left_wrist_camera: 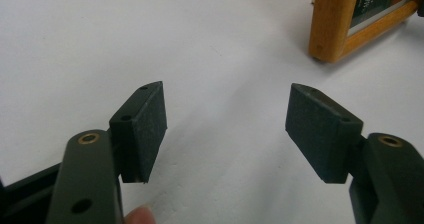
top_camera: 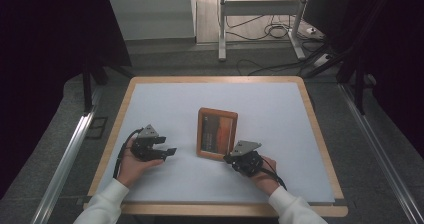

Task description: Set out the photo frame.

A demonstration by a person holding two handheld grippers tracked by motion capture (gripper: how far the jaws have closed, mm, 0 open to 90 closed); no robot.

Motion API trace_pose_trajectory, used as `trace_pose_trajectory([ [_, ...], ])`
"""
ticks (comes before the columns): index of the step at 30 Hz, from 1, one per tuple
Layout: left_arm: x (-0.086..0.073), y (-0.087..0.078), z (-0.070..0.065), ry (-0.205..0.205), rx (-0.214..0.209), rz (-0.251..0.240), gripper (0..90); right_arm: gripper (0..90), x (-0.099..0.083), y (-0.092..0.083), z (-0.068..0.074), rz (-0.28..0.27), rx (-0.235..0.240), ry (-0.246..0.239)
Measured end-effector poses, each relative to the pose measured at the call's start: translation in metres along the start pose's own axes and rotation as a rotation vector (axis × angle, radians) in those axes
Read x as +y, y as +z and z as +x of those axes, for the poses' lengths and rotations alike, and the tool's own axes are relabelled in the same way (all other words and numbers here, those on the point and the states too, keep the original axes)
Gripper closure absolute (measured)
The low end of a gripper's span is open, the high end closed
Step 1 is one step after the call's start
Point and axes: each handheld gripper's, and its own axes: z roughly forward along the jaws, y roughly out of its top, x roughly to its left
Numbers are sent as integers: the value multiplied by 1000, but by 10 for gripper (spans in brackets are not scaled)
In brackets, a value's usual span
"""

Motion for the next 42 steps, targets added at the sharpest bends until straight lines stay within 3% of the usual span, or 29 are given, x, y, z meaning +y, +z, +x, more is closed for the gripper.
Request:
trace_pose_trajectory([
  [9, 0, 0, 0, 7, -2, 1, 317, 899, -3, -2, -6, -2, -20, 15],
  [24, 0, 1, 0, 13, -9, -6, 312, 899, -4, -5, -6, -18, -10, 37],
  [30, 0, 0, 0, -8, -11, -19, 312, 898, 1, -16, -3, -66, 7, 42],
  [37, 1, -1, -1, 4, -6, -25, 312, 888, -3, -32, -15, -121, 7, 73],
  [40, 1, -3, -3, 5, -6, -30, 312, 839, -12, -41, -23, -125, 0, 92],
  [42, 1, -4, -3, 6, -6, -40, 313, 696, -17, -46, -28, -132, -4, 113],
])
